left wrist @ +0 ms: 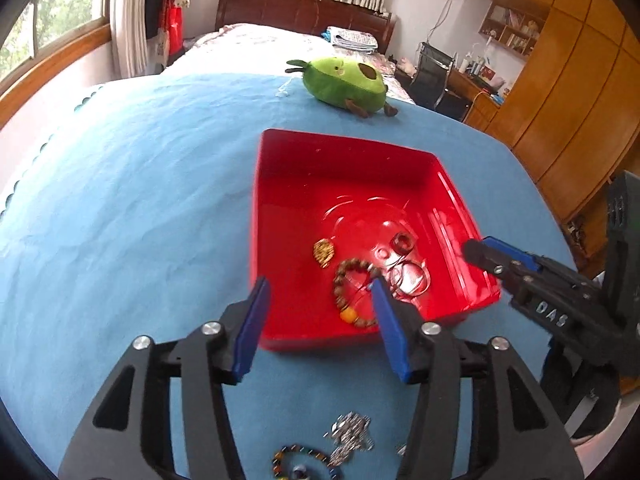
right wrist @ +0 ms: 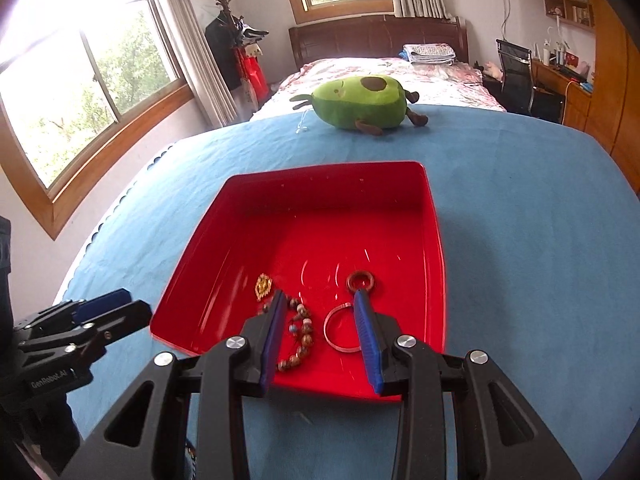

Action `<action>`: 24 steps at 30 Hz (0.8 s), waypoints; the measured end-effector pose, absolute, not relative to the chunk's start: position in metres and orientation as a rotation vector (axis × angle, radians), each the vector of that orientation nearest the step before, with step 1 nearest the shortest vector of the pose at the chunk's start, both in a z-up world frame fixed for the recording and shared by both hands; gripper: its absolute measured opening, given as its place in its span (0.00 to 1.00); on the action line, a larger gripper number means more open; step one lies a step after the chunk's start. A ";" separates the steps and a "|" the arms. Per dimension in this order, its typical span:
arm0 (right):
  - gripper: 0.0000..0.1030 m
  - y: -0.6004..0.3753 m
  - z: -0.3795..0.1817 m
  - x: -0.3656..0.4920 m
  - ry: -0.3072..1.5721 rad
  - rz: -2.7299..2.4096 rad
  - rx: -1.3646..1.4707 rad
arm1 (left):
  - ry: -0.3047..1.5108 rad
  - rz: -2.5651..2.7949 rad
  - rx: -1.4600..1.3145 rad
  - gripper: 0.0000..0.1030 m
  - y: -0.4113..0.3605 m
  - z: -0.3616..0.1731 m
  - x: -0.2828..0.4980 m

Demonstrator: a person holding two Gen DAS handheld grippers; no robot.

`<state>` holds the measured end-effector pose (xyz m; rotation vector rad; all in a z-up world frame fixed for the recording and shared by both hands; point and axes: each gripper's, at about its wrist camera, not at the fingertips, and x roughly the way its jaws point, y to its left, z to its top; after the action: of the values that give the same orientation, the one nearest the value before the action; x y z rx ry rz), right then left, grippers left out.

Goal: Organize jewelry
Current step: 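Withdraw both open tools back toward the remaining jewelry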

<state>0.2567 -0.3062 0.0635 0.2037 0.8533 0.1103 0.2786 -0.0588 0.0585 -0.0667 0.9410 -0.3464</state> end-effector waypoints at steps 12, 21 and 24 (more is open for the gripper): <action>0.57 -0.305 0.048 0.197 0.917 0.146 0.198 | 0.933 -0.299 -0.060 0.89 -0.016 0.044 0.225; 0.96 -0.291 0.027 0.146 0.981 0.236 0.252 | 0.975 -0.339 -0.021 0.94 -0.007 0.019 0.182; 0.96 -0.282 0.018 0.135 0.995 0.269 0.256 | 1.000 -0.353 0.015 0.95 -0.012 0.009 0.170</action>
<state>0.1353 -0.2816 0.0181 0.2560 0.9951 0.2693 0.1698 -0.0120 0.0086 0.0150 0.9996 -0.3532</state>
